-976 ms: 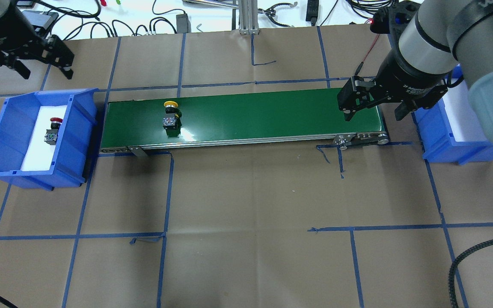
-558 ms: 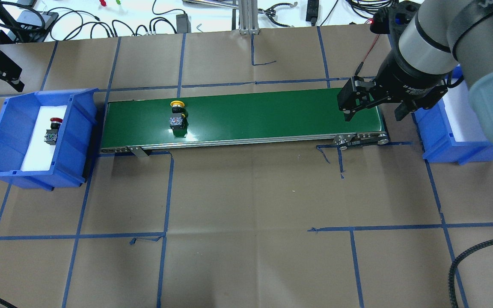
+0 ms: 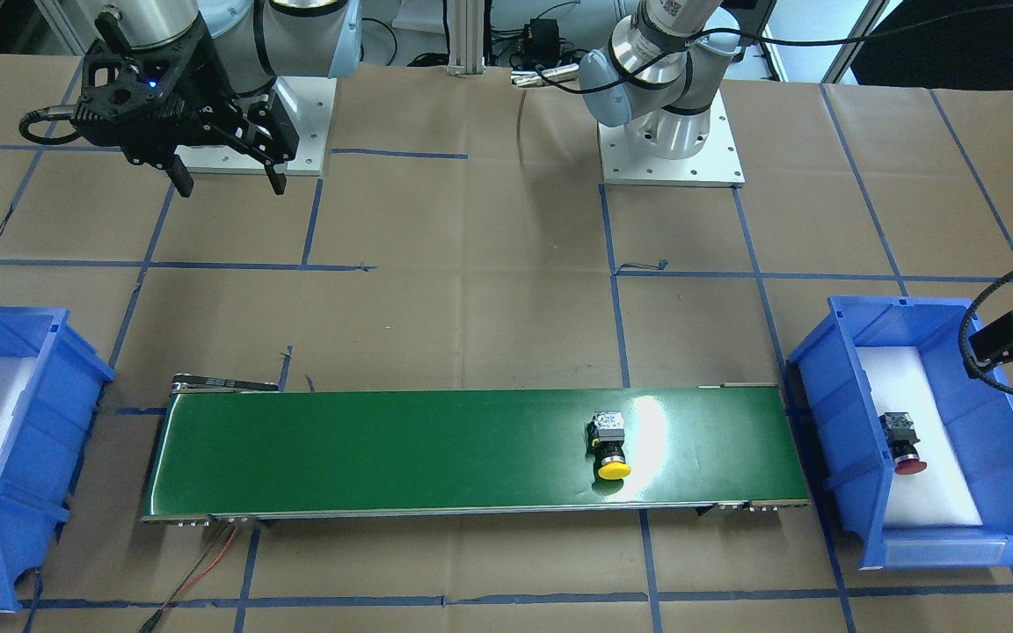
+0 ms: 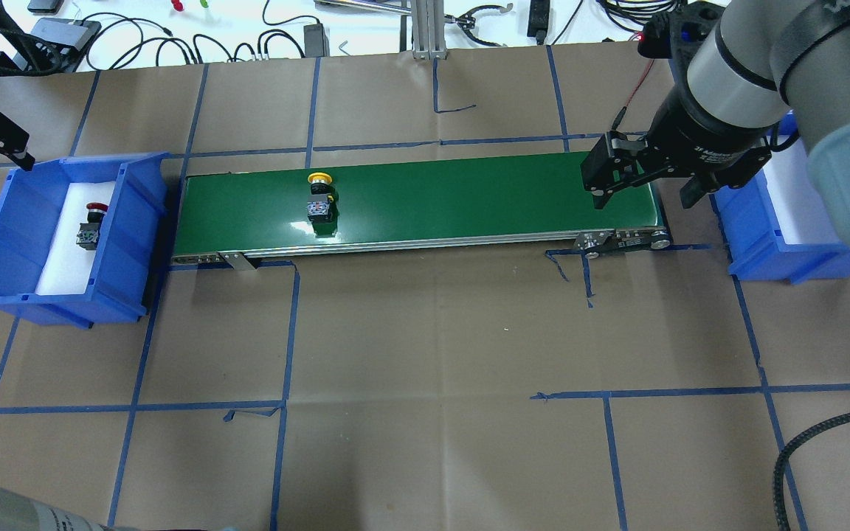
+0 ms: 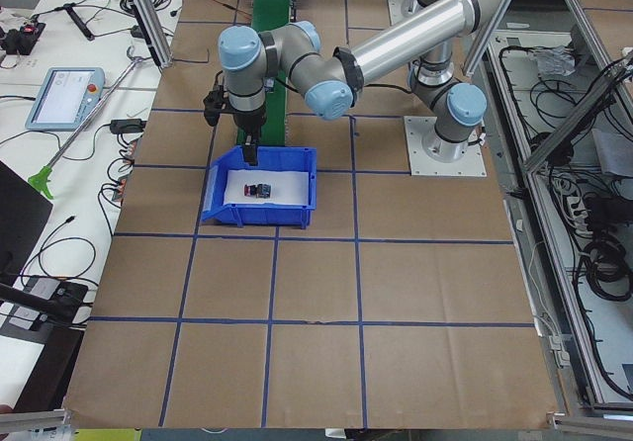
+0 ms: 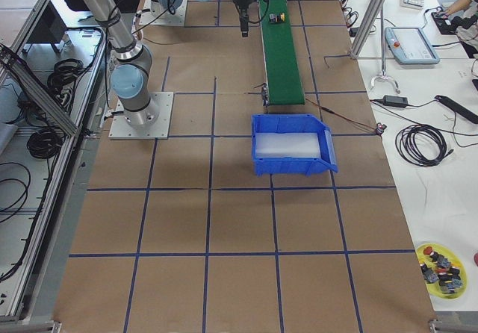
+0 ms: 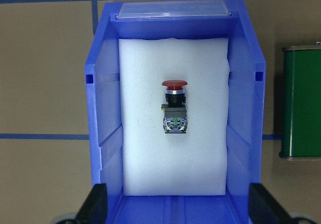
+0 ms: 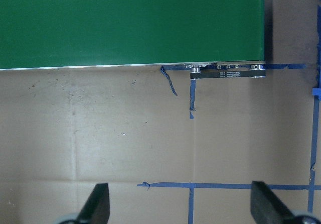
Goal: Transport two buttons from left to right
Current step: 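Lower the left gripper and grasp the red push-button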
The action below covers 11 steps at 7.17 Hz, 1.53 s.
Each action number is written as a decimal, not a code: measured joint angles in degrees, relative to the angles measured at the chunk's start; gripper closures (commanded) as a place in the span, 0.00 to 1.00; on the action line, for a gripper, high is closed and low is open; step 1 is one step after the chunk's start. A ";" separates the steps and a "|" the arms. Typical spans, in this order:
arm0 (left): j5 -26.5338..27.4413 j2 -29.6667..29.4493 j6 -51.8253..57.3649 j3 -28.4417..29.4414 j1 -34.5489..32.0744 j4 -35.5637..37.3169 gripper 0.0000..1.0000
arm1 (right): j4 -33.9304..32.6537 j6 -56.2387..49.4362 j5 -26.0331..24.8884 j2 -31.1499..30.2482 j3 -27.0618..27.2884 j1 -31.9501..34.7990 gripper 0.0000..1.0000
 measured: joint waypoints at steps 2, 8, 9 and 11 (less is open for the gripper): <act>-0.68 -3.11 0.01 -0.60 -0.07 3.27 0.01 | -0.01 0.00 0.01 0.03 0.05 -0.01 0.00; -0.73 -6.84 0.01 -10.78 -0.07 18.62 0.01 | -0.01 0.00 0.08 0.03 0.10 0.02 0.00; -0.79 -7.79 0.01 -11.71 0.02 20.29 0.01 | -0.01 0.02 0.10 0.02 0.22 0.02 0.00; -0.87 -9.64 0.01 -12.23 0.14 22.00 0.01 | -0.01 0.08 0.15 -0.05 0.62 0.01 0.00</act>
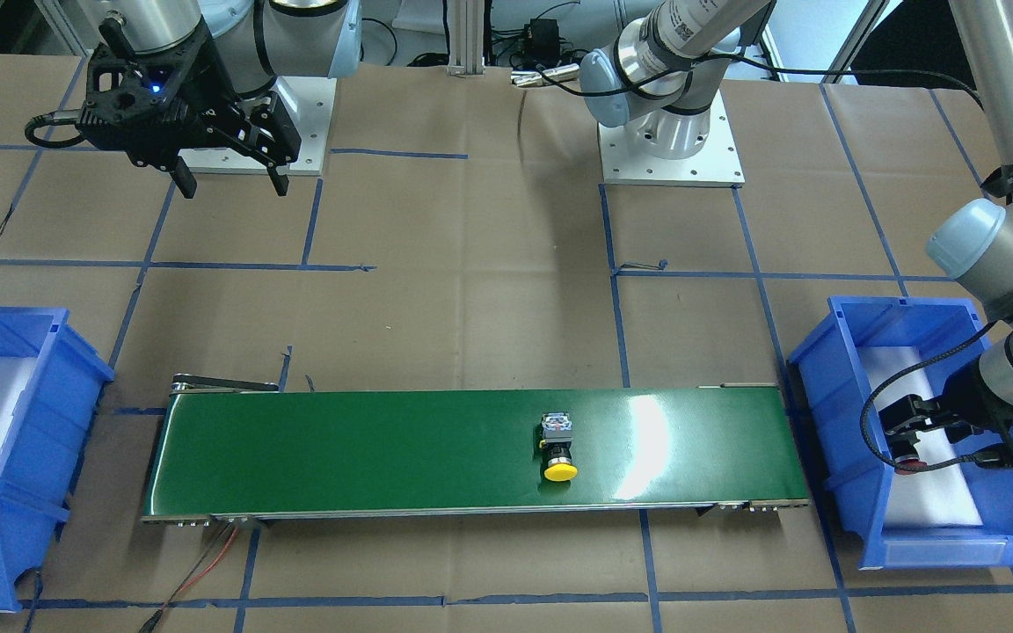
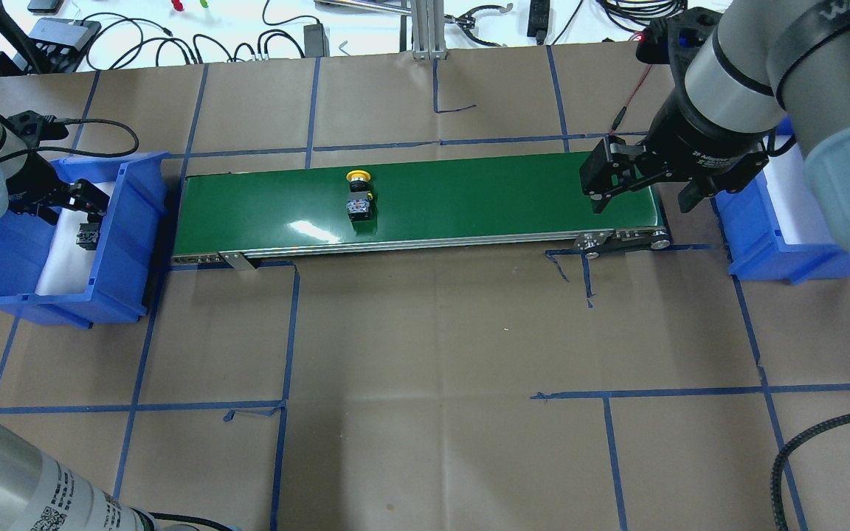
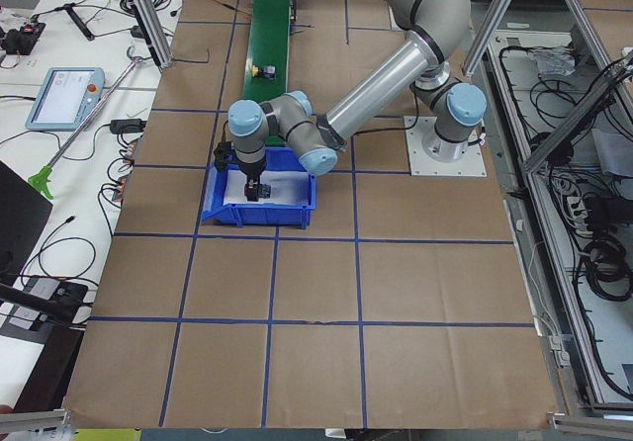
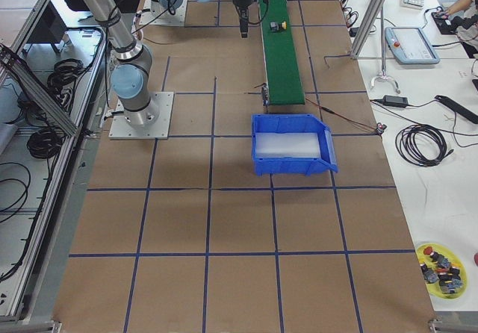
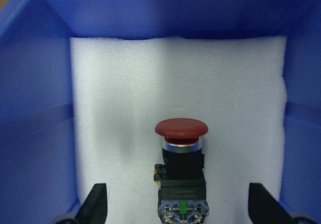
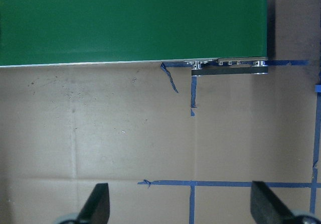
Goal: Transport two buttons from left to right
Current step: 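Lower the left gripper and grasp the red push-button, then lift the red button and carry it with the left gripper over the belt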
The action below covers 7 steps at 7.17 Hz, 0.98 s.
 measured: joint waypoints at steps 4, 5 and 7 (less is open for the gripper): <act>-0.47 -1.08 0.00 -0.06 0.03 0.48 0.34 | 0.00 0.01 0.01 -0.01 0.23 0.01 0.00; -0.60 -1.11 -0.04 -0.06 0.03 0.42 0.49 | 0.00 0.01 0.01 -0.01 0.23 0.01 0.00; -0.59 -1.14 -0.18 -0.06 0.03 0.03 0.77 | 0.00 0.01 0.01 -0.01 0.23 0.01 0.00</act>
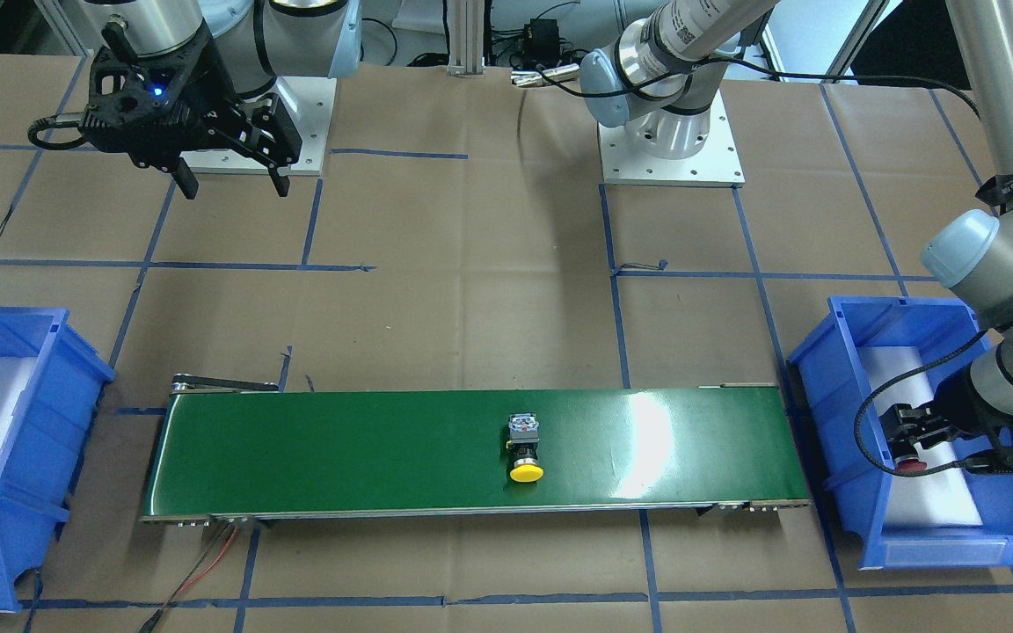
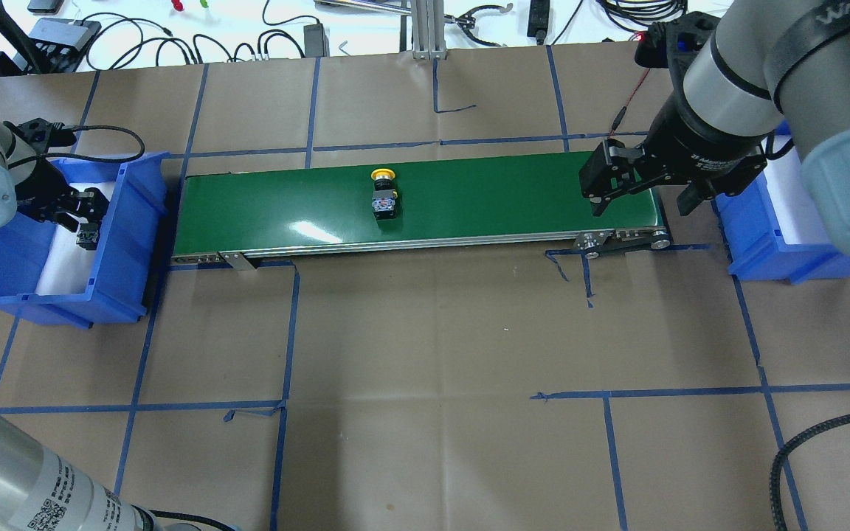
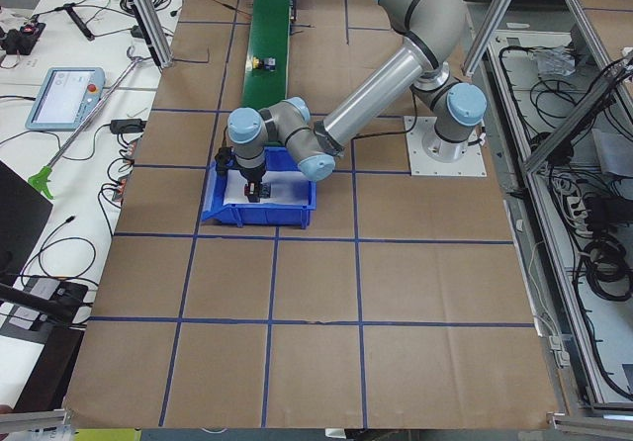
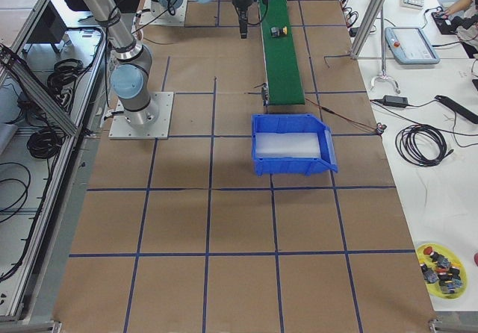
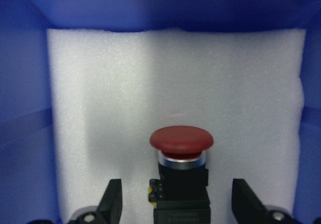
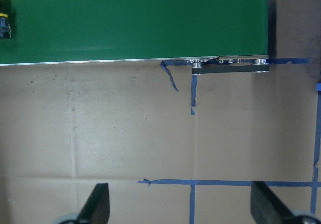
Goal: Transport two buttons from left to right
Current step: 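Lift the red button and carry it with the left gripper over the belt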
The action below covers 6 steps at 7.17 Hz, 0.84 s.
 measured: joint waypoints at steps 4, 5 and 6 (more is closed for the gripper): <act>0.10 1.33 -0.06 1.88 0.12 -2.80 0.92 | -0.08 0.00 -0.02 0.03 0.00 0.00 0.00; 0.24 3.02 -0.04 3.67 0.11 -6.03 0.92 | -0.09 0.00 -0.01 0.01 0.00 0.00 0.00; 0.46 5.31 -0.15 6.52 0.07 -11.42 0.92 | -0.09 0.00 0.00 0.00 0.00 0.00 0.00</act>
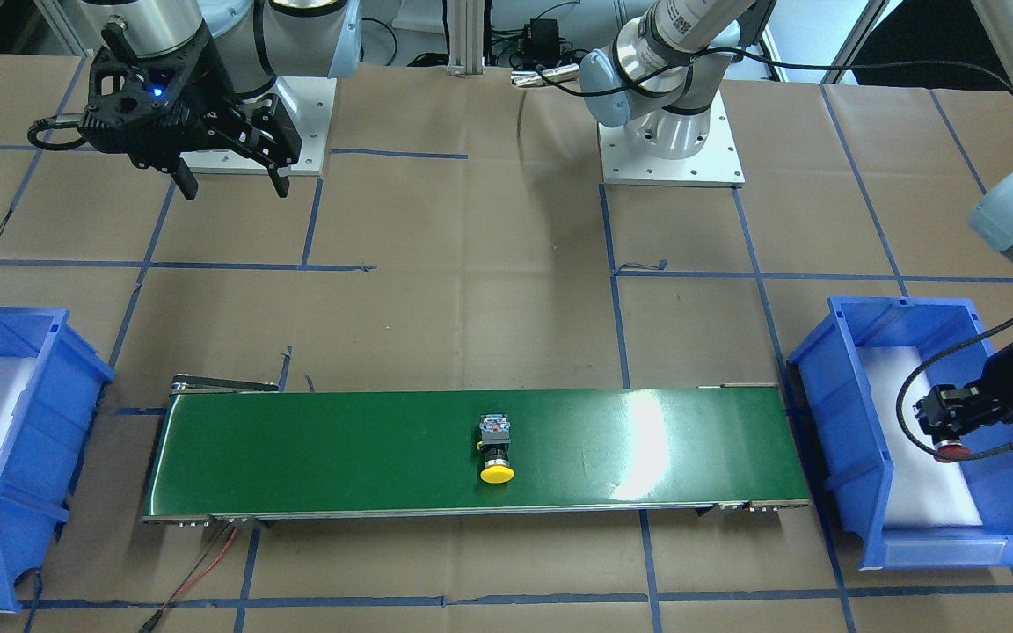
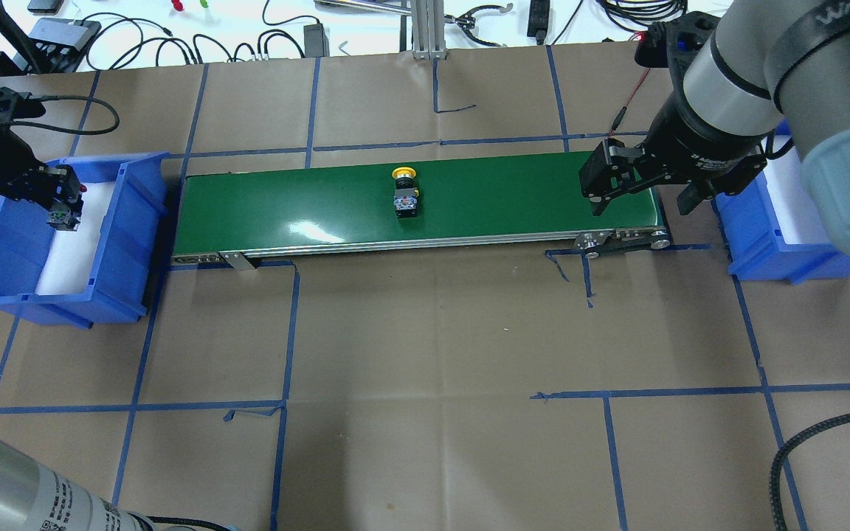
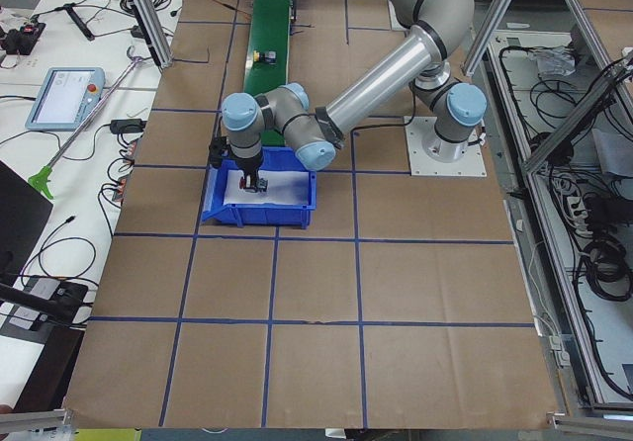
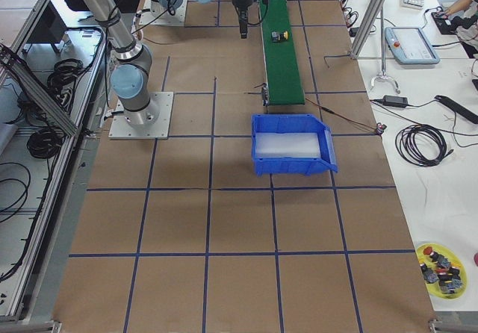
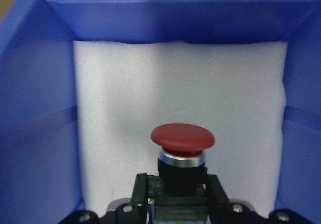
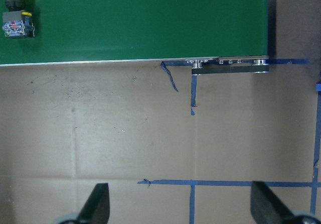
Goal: Transport two buttons from left to right
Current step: 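Lift the red button and carry it with the left gripper over the belt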
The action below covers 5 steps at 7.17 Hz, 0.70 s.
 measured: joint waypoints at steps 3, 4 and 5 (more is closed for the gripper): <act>0.34 4.30 -1.36 9.12 -0.44 -15.05 0.92 | 0.00 0.00 0.00 0.08 0.00 0.00 0.00; 0.34 4.51 -1.62 10.14 -1.15 -16.27 0.92 | -0.02 0.00 0.00 0.08 0.00 0.00 0.00; 0.44 4.57 -2.26 10.52 -2.70 -16.51 0.91 | -0.06 0.00 0.00 0.09 0.03 0.00 0.00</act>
